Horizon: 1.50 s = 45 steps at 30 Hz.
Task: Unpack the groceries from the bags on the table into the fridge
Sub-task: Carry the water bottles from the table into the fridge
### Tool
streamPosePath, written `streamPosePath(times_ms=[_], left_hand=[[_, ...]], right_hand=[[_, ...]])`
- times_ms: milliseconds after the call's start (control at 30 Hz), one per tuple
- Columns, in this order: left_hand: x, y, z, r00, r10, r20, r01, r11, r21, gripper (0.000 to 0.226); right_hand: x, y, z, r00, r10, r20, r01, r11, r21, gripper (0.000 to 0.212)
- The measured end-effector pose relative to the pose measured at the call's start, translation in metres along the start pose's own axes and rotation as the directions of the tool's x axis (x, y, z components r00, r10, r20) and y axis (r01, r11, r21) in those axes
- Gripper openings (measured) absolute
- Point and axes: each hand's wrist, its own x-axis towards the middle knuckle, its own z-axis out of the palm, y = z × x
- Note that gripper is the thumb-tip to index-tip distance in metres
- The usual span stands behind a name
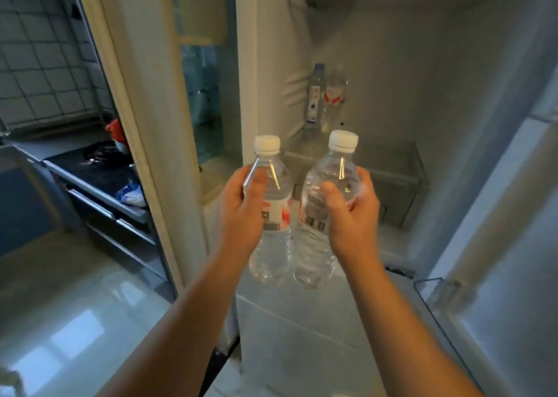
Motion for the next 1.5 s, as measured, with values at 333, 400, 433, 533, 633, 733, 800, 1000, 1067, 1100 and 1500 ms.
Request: streamPosePath(times_ms=[333,400,433,533,633,733,800,1000,1067,1100,1500], left_hand=[[0.147,-0.034,0.097,0.952,0.105,0.287,-0.05,0.98,-0.193,0.06],[0.173,-0.039,0.112,0.94,0.107,0.323,-0.028,0.971,-0.239,0.06],[0.184,-0.04,0.12,0.936,0.104,0.338,-0.013,0.965,-0.26,0.06],[0.213,-0.042,0.142,0.923,0.093,0.374,0.034,0.947,-0.319,0.059],[0.238,-0.049,0.167,0.919,0.076,0.387,0.059,0.944,-0.324,0.066],[0.261,-0.064,0.19,0.929,0.099,0.356,0.004,0.961,-0.278,0.064],[0.274,-0.076,0.202,0.932,0.106,0.346,-0.015,0.967,-0.255,0.061],[0.302,-0.099,0.229,0.934,0.131,0.331,-0.052,0.97,-0.238,0.038],[0.311,-0.104,0.236,0.935,0.137,0.326,-0.065,0.973,-0.223,0.044],[0.314,-0.108,0.239,0.938,0.124,0.324,-0.054,0.975,-0.215,0.045],[0.298,-0.15,0.226,0.843,0.034,0.537,0.043,0.99,-0.131,0.032]], right_hand=[[0.122,0.042,-0.01,0.975,-0.129,-0.179,0.105,0.985,-0.135,0.042],[0.144,0.05,-0.01,0.966,-0.16,-0.202,0.13,0.979,-0.157,0.039],[0.155,0.053,-0.011,0.962,-0.175,-0.21,0.141,0.976,-0.169,0.038],[0.186,0.064,-0.014,0.951,-0.208,-0.229,0.155,0.961,-0.23,0.036],[0.214,0.074,-0.019,0.951,-0.204,-0.233,0.137,0.952,-0.274,0.035],[0.24,0.089,-0.025,0.945,-0.192,-0.264,0.105,0.945,-0.311,0.035],[0.254,0.1,-0.027,0.941,-0.175,-0.289,0.072,0.94,-0.334,0.035],[0.288,0.133,-0.033,0.934,-0.139,-0.329,0.008,0.929,-0.371,0.045],[0.298,0.142,-0.034,0.935,-0.125,-0.333,-0.014,0.923,-0.385,0.048],[0.301,0.147,-0.034,0.938,-0.111,-0.33,-0.028,0.921,-0.388,0.046],[0.28,0.19,-0.051,0.976,-0.022,-0.218,-0.056,0.938,-0.343,0.047]])
